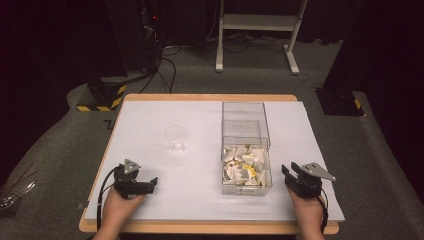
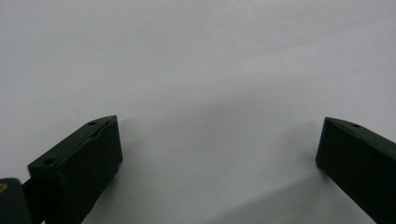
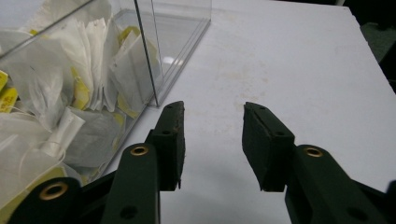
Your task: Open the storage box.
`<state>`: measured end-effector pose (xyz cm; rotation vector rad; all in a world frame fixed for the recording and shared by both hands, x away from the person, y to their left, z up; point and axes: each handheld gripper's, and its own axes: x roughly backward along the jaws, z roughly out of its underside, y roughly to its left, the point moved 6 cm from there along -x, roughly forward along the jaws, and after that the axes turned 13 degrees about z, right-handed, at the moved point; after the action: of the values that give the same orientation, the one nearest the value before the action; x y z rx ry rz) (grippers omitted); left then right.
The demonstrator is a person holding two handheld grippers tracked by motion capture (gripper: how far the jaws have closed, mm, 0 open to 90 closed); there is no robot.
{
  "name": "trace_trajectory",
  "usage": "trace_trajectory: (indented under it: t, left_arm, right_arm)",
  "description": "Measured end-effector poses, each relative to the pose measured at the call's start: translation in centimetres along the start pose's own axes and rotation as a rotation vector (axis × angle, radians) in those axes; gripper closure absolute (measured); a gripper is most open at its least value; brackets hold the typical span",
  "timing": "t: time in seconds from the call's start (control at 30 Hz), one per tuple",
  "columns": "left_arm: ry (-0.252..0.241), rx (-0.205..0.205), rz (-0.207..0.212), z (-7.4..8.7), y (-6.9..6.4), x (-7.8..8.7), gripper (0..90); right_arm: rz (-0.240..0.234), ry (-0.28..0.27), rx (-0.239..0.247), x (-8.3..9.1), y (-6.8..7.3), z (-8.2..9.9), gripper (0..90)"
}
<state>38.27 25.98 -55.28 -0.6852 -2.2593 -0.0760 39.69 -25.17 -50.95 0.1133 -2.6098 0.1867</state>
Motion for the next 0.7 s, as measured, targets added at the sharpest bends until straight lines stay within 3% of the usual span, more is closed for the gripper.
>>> trace_trajectory:
  t: [0.17, 0.33, 0.7]
  left_arm:
    - [0.007, -0.011, -0.003, 0.0, 0.0, 0.1, 1.0]
    - [0.011, -0.001, 0.020, -0.2, -0.3, 0.4, 1.3]
    - [-0.031, -0.068, 0.076, -2.5, -3.4, 1.1, 2.6]
  right_arm:
    - [0.003, 0.017, 0.005, -0.4, -0.1, 0.4, 57.5]
    - [0.004, 0.021, 0.006, -0.4, -0.3, 0.6, 56.8]
    - [0.007, 0.028, 0.005, -0.3, -0.5, 0.7, 52.2]
